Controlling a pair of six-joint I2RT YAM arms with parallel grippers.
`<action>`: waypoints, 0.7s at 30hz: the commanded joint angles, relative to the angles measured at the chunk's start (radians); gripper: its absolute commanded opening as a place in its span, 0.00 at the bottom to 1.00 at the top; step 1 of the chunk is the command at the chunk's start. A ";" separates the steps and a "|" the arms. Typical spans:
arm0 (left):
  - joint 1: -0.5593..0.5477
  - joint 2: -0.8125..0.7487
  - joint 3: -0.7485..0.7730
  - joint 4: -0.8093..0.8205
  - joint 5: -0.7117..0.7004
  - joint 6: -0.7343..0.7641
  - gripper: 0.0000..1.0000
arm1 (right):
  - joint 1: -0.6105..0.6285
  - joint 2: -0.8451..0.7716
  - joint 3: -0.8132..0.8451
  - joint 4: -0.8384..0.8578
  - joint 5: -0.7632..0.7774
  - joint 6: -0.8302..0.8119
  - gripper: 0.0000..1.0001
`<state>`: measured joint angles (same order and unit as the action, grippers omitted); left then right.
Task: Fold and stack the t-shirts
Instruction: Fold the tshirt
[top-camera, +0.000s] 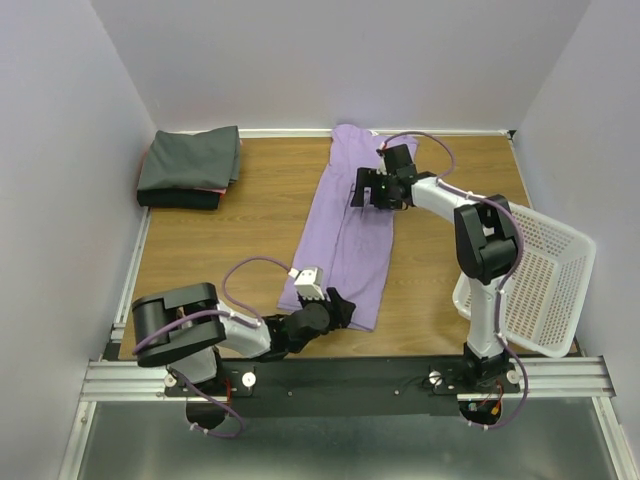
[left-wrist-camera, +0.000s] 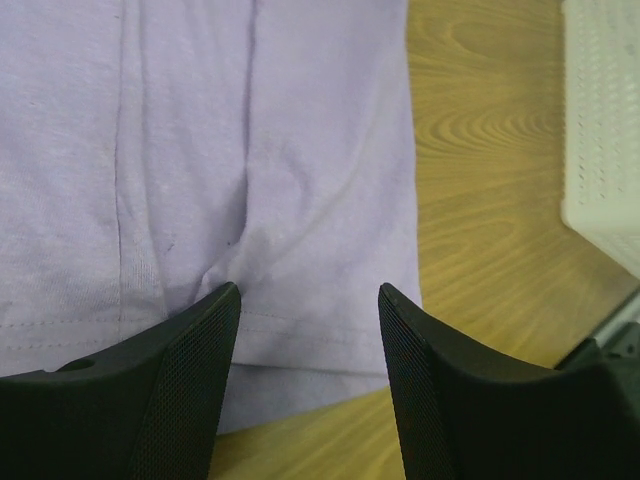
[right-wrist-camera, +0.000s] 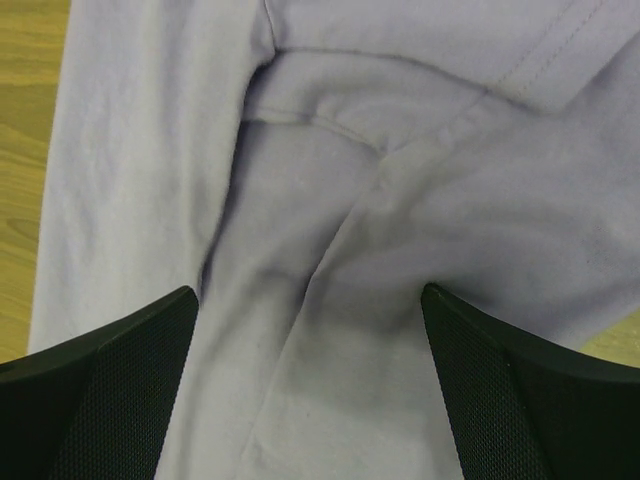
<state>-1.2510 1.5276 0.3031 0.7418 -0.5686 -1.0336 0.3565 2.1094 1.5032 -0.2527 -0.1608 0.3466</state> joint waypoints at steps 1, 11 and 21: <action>-0.071 0.080 0.008 -0.076 0.055 -0.080 0.66 | -0.017 0.066 0.017 -0.010 0.035 0.000 1.00; -0.143 0.167 0.096 -0.022 0.111 -0.049 0.66 | -0.042 0.083 0.071 -0.025 0.017 -0.021 1.00; -0.145 -0.010 0.080 -0.027 0.065 0.033 0.66 | -0.030 -0.225 -0.087 -0.022 0.030 -0.020 1.00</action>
<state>-1.3819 1.6077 0.3950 0.7605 -0.4988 -1.0618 0.3252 2.0464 1.4578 -0.2680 -0.1581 0.3347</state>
